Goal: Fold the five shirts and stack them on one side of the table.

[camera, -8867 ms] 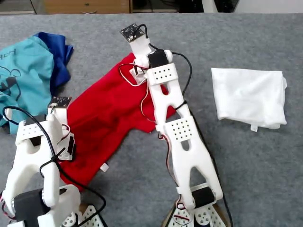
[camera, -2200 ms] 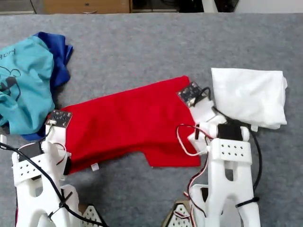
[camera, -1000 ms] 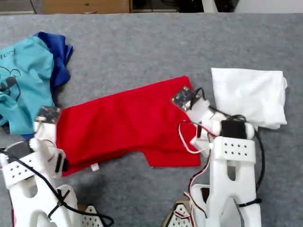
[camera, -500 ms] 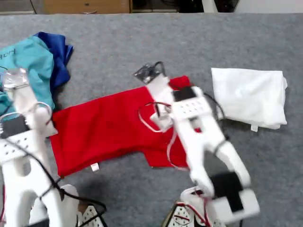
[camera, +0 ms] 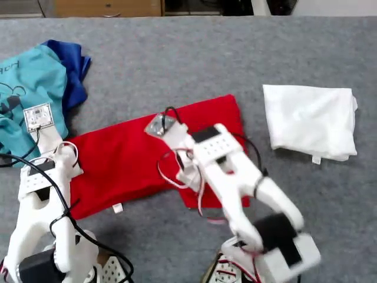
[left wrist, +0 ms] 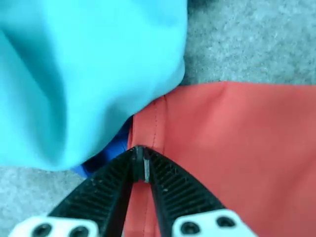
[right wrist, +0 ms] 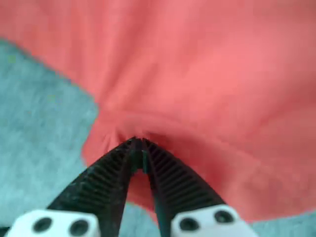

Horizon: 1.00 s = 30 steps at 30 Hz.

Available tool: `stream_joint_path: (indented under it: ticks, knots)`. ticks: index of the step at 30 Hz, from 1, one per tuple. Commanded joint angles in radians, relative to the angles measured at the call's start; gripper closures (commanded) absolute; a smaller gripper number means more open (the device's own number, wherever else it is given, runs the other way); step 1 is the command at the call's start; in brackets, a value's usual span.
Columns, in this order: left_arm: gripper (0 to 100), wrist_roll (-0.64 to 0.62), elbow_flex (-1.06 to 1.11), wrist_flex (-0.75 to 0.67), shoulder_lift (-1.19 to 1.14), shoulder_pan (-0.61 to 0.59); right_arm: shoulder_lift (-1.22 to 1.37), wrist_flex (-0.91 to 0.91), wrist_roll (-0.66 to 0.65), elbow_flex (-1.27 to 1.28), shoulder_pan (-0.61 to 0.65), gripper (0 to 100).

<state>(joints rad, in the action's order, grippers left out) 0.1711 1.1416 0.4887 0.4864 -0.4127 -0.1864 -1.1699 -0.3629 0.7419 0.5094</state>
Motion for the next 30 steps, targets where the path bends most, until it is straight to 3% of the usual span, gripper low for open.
stream_joint_path:
  ticks: [1,7,12,15,23,30]
  knots:
    - [98,-0.002,-0.002,-0.017,-0.001,0.009,-0.217,-0.075,-0.052,0.076,0.013,99.6]
    - [98,0.020,0.000,-0.012,-0.001,0.009,-0.410,-0.143,-0.201,0.140,-0.001,99.5]
    - [98,0.032,0.000,-0.009,-0.001,0.009,-0.380,-0.092,-0.210,0.062,-0.191,99.5]
    - [98,0.032,0.002,-0.009,-0.001,0.009,-0.294,-0.029,-0.249,0.077,-0.231,99.5]
    - [98,0.037,0.002,-0.009,-0.001,0.009,-0.044,0.063,-0.267,0.136,-0.199,99.6]
    - [98,0.038,0.002,-0.009,-0.001,0.009,-0.130,0.015,-0.269,0.249,-0.082,99.6]
